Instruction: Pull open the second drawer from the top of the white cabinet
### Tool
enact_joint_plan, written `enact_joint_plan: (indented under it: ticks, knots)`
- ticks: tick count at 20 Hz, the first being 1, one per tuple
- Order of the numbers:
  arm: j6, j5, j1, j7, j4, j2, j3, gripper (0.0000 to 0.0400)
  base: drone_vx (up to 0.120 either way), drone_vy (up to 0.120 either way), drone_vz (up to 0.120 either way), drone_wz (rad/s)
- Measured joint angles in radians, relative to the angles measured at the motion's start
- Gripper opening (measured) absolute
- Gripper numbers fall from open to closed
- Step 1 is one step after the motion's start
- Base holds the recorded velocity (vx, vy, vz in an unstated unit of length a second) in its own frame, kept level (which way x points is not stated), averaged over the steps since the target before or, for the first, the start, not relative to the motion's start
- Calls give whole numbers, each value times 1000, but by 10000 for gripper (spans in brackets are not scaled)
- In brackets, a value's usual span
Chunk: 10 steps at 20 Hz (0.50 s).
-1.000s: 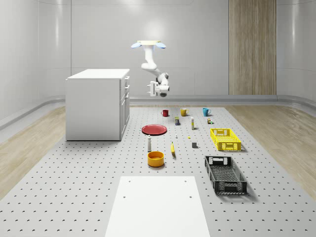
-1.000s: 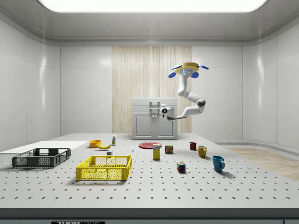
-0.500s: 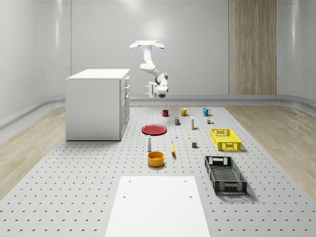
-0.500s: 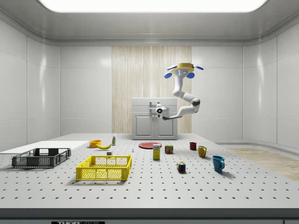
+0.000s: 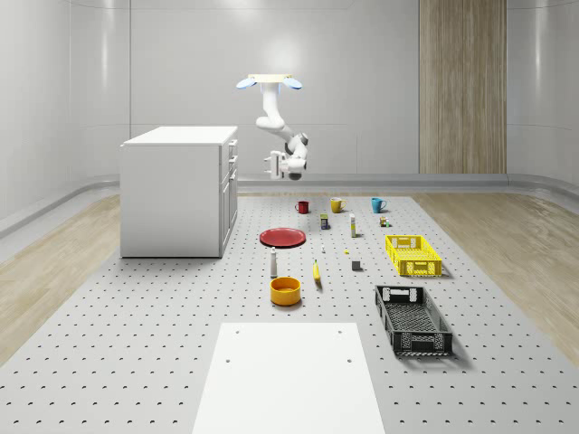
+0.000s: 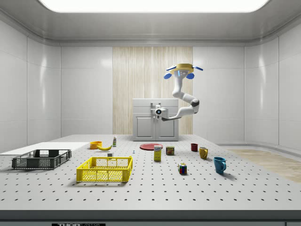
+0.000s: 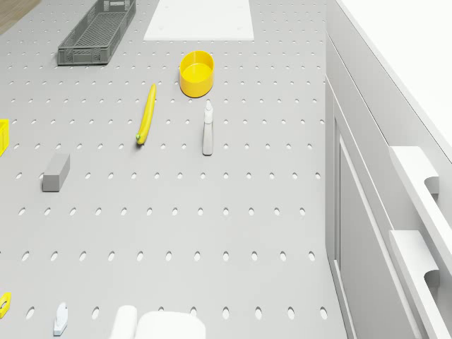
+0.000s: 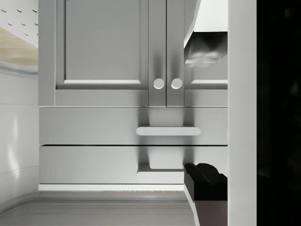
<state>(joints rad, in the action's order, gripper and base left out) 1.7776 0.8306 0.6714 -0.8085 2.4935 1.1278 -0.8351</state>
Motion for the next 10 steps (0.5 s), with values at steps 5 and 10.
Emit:
enact_joint_plan:
  ticks: [5, 10]
  knots:
    - [56, 35, 14, 7, 35, 2, 43, 300, 0, 0, 0, 0]
    - [110, 75, 31, 18, 64, -1, 86, 300, 0, 0, 0, 0]
